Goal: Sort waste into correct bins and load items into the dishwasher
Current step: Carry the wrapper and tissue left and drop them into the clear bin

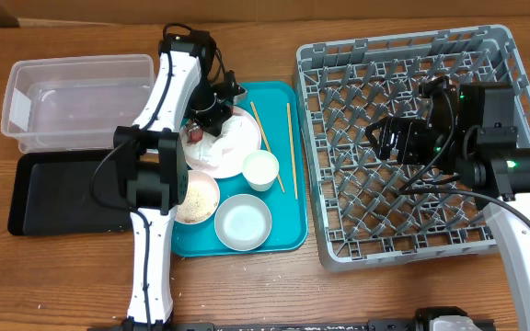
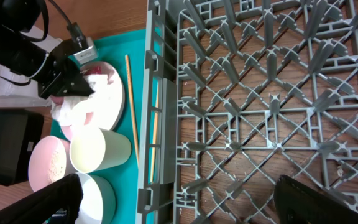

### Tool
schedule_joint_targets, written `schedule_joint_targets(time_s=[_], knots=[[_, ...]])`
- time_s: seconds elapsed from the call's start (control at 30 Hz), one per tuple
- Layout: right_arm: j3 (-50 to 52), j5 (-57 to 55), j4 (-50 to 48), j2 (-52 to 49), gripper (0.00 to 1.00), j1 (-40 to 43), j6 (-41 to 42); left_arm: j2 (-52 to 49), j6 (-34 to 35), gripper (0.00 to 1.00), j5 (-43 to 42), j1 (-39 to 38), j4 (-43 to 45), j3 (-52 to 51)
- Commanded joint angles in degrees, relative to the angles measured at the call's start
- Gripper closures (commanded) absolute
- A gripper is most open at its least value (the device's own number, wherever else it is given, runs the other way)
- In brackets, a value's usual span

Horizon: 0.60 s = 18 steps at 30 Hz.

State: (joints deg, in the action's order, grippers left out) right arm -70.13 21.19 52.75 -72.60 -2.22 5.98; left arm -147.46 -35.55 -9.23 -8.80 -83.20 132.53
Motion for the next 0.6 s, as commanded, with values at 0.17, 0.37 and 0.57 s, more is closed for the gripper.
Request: schedule_joint_targets(time_s=[0.17, 0.37, 0.57], knots=[[-1.29, 0.37, -0.57, 0.13, 0.0, 0.37, -0.02, -3.69, 8.31, 0.96, 0.0, 0.68, -13.68, 14.71], [-1.29, 0.37, -0.5, 0.13, 0.0, 0.37, -0.02, -0.44, 21.09, 0.96, 0.63, 3.48, -13.64, 29.46], [-1.29, 0.37, -0.55, 0.13, 0.0, 0.37, -0.02, 6.91, 30.47, 0.96, 0.87, 10.21, -13.62, 36.81]])
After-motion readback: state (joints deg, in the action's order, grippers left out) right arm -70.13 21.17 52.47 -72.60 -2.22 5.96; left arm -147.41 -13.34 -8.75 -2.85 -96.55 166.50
